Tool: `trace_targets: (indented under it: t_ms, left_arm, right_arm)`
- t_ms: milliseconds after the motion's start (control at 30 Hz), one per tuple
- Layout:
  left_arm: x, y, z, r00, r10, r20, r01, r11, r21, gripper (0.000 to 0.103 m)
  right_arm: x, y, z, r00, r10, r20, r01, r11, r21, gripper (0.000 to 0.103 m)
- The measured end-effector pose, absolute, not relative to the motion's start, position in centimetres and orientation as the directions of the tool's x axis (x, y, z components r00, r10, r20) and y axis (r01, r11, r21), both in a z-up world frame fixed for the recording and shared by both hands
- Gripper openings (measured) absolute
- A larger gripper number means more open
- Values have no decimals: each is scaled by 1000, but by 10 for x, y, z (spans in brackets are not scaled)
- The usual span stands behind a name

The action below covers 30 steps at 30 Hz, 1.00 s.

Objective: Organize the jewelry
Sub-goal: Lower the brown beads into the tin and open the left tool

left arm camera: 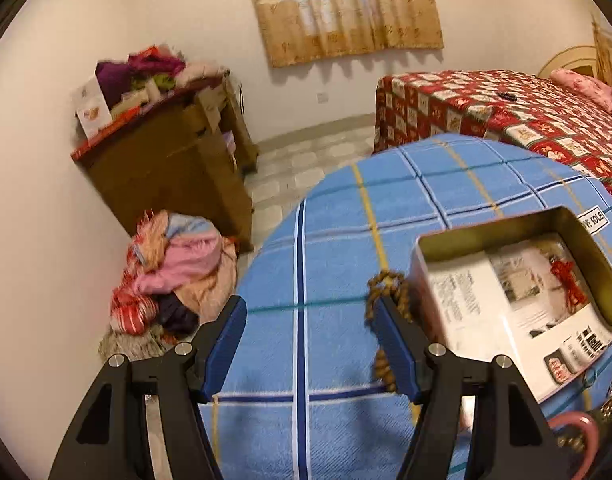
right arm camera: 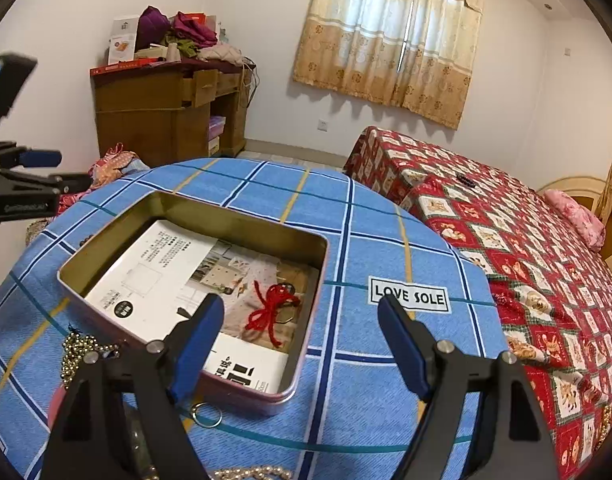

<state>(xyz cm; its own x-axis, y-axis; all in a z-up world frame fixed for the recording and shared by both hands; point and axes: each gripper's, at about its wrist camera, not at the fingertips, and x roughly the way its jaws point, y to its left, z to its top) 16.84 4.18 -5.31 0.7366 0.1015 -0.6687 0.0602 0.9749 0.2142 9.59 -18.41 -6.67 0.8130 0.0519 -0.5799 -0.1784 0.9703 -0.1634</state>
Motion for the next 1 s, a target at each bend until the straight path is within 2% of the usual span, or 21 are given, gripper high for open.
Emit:
trace_targets:
  t_ms: [233,300,367,400,433,467,600,900,1000]
  left_arm:
    - [165,31,-79,691,2,-723,143,980,140,67]
    - [168,26,-88,678,8,-735,145,979,145,63]
    - [170,24,-90,670,-37,-741,158,983,94,54]
    - [172,22,-91,659,-56,-750,169,983,75,41]
    - [175,18,-92,646,-68,-761,191,979,74,17]
    - [175,13,-93,632,-81,-771,218,973,76,8]
    - [169,3,-88,623,-89,-777,262,960,100,7]
    - [144,3,-14,743,-141,-654,258,962,87,7]
    - [142,-9,-6,758,-150,-635,279,954,108,7]
  right_arm:
    - [94,-176,-69,816,45,-576,-186,964,-189,83]
    - [93,-175,-70,818,40,-574,-187,962,-200,83]
    - [92,-175,-70,820,35,-571,-186,960,-208,83]
    - [91,-175,-69,821,34,-570,-185,960,-210,83]
    - [91,-175,-69,822,33,-569,-184,960,-210,83]
    - [92,-176,-69,821,31,-569,-181,961,-210,83]
    - [92,-176,-68,823,28,-567,-176,962,-207,83]
    - [90,-185,-66,826,32,-563,-160,971,-180,83]
    - [89,-187,-66,826,30,-563,-155,972,-176,83]
